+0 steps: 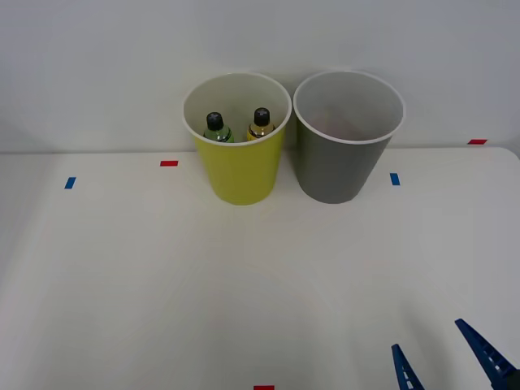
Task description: Put cans in the gray bin, plastic bottles in the light green bin
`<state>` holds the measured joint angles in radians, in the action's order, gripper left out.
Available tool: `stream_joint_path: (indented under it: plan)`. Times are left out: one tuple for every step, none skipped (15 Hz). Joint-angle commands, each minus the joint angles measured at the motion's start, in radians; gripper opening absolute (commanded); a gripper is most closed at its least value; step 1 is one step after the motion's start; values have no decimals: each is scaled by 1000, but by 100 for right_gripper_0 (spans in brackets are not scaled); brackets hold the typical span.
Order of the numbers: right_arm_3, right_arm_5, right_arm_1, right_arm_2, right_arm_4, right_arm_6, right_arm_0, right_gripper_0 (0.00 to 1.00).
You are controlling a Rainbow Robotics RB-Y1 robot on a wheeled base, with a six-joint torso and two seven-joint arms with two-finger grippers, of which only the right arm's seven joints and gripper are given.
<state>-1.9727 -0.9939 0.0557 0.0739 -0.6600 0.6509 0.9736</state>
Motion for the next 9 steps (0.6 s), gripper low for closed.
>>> stream_joint_path:
  plan:
    - [0,0,1,4,5,10,-1,100]
    - [0,0,1,12,8,16,-1,100]
    - [0,0,1,20,14,26,0,100]
    - [0,0,-2,24,19,38,0,100]
    - [0,0,-2,24,26,49,0,100]
    - [0,0,-2,24,40,59,2,100]
    - [0,0,-2,23,54,73,7,100]
    - [0,1,-4,24,65,81,8,100]
    - [0,1,-4,23,72,87,10,100]
